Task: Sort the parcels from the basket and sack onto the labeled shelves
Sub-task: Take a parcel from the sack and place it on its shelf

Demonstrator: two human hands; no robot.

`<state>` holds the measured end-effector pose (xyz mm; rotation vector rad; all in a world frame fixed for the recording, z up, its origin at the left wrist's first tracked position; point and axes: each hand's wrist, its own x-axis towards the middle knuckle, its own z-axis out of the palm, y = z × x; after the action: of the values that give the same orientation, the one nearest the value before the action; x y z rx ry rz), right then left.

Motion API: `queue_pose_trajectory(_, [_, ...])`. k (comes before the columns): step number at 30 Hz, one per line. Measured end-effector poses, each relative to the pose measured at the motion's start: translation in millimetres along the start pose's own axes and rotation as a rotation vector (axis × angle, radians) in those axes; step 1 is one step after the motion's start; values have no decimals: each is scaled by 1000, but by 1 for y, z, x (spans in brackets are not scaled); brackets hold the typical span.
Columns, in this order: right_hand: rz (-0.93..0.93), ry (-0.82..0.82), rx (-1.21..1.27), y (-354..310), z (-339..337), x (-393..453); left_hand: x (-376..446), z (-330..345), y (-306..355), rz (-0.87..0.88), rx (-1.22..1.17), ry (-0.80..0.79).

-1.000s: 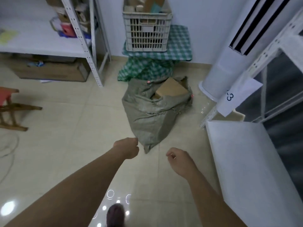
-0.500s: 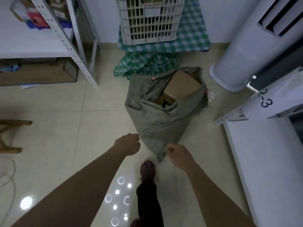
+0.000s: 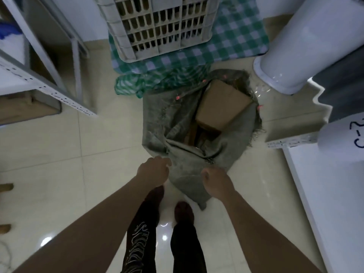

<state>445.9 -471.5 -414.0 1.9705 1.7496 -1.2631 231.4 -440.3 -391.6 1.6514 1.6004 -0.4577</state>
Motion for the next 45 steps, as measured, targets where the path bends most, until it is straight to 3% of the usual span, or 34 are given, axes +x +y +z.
queue_pose_trajectory(9, [19,15,-478,-16,8,110,95,-3,-20,111,134,-104])
queue_pose_trajectory(15, [52,-34,-806,36,16,135,134,21,1,190,164,-205])
queue_pose_trajectory(20, [-65,-146,-621,78,-1,99,145,40,33,247,202,-189])
queue_pose_trajectory(23, [-210,42,-460,94,1,80,150,46,45,340,371,-129])
queue_pose_trajectory(27, [-252,133,-320,100,7,76,160,52,48,432,580,-110])
queue_pose_trajectory(30, [-446,394,-273,89,13,71,174,51,46,462,638,-22])
queue_pose_trajectory(32, [-525,440,-254,82,20,70,184,45,50,531,694,25])
queue_pose_trajectory(34, [-456,422,-238,80,26,72,190,34,54,613,793,-31])
queue_pose_trajectory(35, [-337,361,-275,80,26,73,191,29,54,641,814,-71])
queue_pose_trajectory(38, [200,-54,-385,77,20,76,184,10,47,688,788,-125])
queue_pose_trajectory(39, [245,-149,-339,69,18,78,179,4,44,691,785,-150])
queue_pose_trajectory(43, [-32,-23,63,5,16,103,153,-13,38,740,875,-162])
queue_pose_trajectory(45, [-19,-106,326,-20,16,114,150,-25,17,720,865,-176])
